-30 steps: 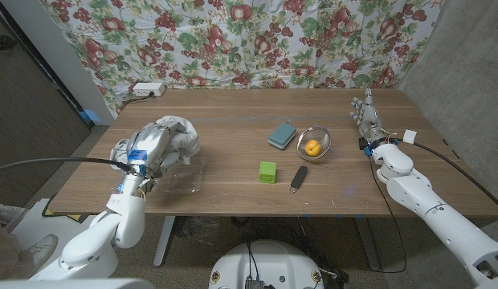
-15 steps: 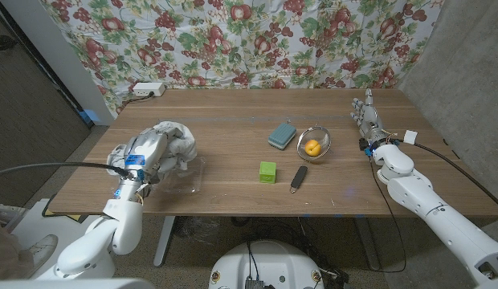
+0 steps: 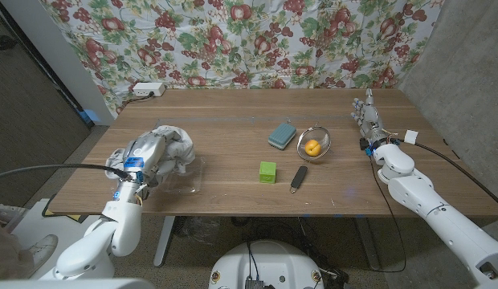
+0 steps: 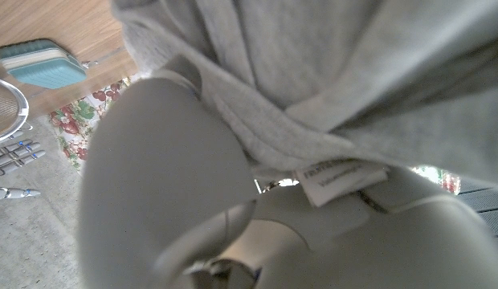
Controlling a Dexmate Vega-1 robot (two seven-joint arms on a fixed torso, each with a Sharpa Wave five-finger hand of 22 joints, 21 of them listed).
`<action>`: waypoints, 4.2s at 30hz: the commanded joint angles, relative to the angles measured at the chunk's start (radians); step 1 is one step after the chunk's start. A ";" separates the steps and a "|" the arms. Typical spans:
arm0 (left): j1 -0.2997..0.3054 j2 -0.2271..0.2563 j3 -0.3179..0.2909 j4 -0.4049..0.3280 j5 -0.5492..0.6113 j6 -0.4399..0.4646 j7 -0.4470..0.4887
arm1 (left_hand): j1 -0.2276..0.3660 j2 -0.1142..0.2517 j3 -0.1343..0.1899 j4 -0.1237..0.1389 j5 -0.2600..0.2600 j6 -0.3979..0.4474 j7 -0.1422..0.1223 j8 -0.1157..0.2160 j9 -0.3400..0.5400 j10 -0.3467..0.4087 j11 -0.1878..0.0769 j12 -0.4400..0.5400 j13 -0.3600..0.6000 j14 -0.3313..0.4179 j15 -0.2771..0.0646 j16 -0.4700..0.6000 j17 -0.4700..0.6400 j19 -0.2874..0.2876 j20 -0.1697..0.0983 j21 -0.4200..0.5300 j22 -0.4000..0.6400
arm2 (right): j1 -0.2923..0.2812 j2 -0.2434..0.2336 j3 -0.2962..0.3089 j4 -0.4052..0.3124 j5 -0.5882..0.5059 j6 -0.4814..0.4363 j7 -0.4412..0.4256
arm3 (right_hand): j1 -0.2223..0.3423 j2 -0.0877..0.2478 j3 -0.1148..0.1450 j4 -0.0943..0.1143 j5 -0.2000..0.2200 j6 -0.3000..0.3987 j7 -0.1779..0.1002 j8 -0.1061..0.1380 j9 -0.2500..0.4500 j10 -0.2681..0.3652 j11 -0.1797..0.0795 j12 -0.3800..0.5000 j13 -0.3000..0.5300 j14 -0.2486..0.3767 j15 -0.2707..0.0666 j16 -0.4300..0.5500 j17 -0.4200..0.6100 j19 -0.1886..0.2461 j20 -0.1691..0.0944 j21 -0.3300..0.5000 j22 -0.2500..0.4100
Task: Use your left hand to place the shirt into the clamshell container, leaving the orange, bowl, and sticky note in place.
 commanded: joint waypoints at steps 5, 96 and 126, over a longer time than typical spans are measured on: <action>-0.042 -0.004 0.049 0.030 -0.022 0.005 -0.014 | 0.060 0.083 0.127 -0.024 0.005 0.010 0.009 0.002 -0.006 0.024 0.008 0.031 0.345 0.118 -0.225 0.009 0.002 -0.029 -0.149 0.005 -0.002 | -0.009 -0.006 0.007 -0.014 0.003 -0.010 -0.012 | -0.004 0.000 0.001 -0.005 0.002 0.005 0.002 -0.001 0.002 0.004 0.003 -0.001 0.004 -0.005 -0.004 -0.003 0.001 -0.002 -0.001 0.003 0.002; -0.238 0.137 0.318 0.131 -0.127 0.079 -0.085 | 0.044 0.090 0.118 -0.018 0.021 0.125 0.043 0.018 -0.119 0.039 0.009 0.031 0.293 0.092 -0.225 0.018 -0.008 -0.082 -0.126 -0.054 -0.079 | 0.007 -0.005 0.018 0.009 0.003 0.006 -0.010 | -0.014 0.004 0.004 -0.001 0.003 0.009 0.002 0.000 0.002 0.006 0.004 -0.001 0.004 -0.004 -0.005 -0.002 0.002 -0.003 -0.003 0.002 0.002; -0.176 0.211 0.284 0.096 -0.163 0.098 -0.055 | -0.053 0.062 0.054 -0.015 0.012 0.084 -0.008 -0.062 -0.198 0.042 0.008 -0.104 0.094 0.057 -0.225 -0.084 -0.157 -0.090 -0.019 -0.244 -0.102 | -0.011 0.010 0.020 0.005 0.004 0.024 -0.023 | -0.018 0.004 0.004 0.001 0.002 0.009 0.001 0.000 0.002 0.006 0.001 -0.001 0.004 -0.003 -0.005 -0.002 0.002 -0.002 -0.002 0.003 0.002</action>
